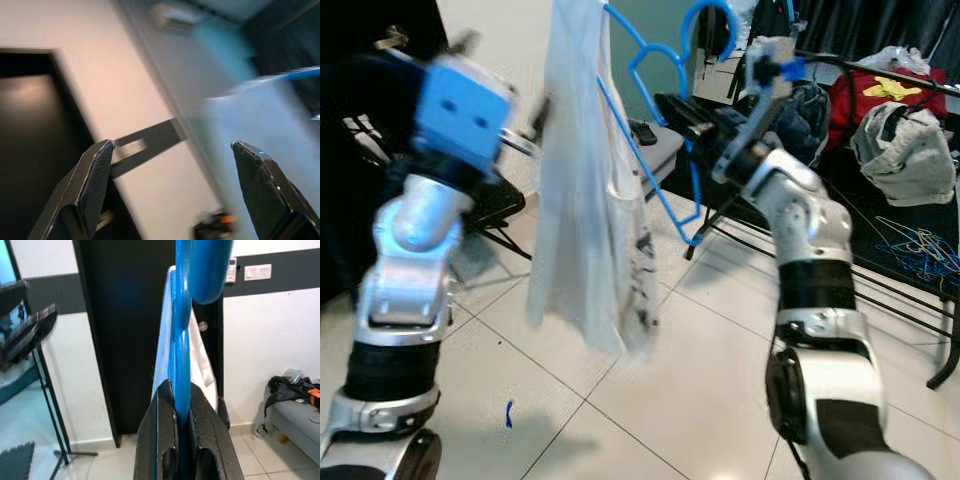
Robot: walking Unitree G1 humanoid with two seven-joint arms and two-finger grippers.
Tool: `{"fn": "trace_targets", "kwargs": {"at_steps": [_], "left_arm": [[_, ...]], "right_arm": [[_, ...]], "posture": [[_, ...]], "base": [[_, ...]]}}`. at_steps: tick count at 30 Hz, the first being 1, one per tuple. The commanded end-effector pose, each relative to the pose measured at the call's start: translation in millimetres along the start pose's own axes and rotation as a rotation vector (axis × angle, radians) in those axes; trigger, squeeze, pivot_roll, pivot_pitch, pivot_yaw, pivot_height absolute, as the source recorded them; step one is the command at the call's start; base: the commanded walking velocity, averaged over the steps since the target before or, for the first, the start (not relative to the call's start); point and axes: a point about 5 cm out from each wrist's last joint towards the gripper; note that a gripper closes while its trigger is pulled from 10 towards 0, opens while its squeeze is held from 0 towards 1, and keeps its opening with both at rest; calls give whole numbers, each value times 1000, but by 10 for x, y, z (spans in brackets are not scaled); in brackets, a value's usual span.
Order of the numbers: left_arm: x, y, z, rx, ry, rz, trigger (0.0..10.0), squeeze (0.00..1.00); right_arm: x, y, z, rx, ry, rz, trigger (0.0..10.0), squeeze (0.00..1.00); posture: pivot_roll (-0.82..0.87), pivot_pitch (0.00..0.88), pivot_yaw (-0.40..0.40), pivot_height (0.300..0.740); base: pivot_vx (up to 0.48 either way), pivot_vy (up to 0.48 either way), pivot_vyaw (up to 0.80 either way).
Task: Hang hanger
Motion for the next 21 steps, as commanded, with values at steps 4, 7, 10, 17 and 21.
{"fn": "trace_targets", "kwargs": {"at_steps": [4,7,10,17,21], "left_arm": [[45,15,96,11,44,-50,10000,0],[119,7,166,7,107,-47,10000,0],[220,-6,265,-19,179,-37,10000,0],[318,40,391,-30,239,-83,10000,0],[305,49,391,-20,235,-109,10000,0]], "right_arm": [[132,-4,-160,123,46,21,10000,0],[113,-20,-212,157,56,2,10000,0],[87,-39,-263,188,64,-14,10000,0],[-54,-123,-258,149,116,-70,10000,0],[-116,-145,-259,134,118,-83,10000,0]], "posture": [[-28,0,-56,740],[-26,0,-59,740],[-24,0,-59,740],[-22,0,-59,740],[-22,0,-58,740]], "base": [[0,0,0],[0,0,0],[0,0,0],[0,0,0],[0,0,0]]}}
Point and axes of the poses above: a point about 5 cm out from each wrist's last joint towards the gripper, its own y axis pointing back from the gripper into the wrist, its own x axis along the axis of the wrist's last joint, z = x × y, and after that the axes turned 10 degrees about -y, right-handed
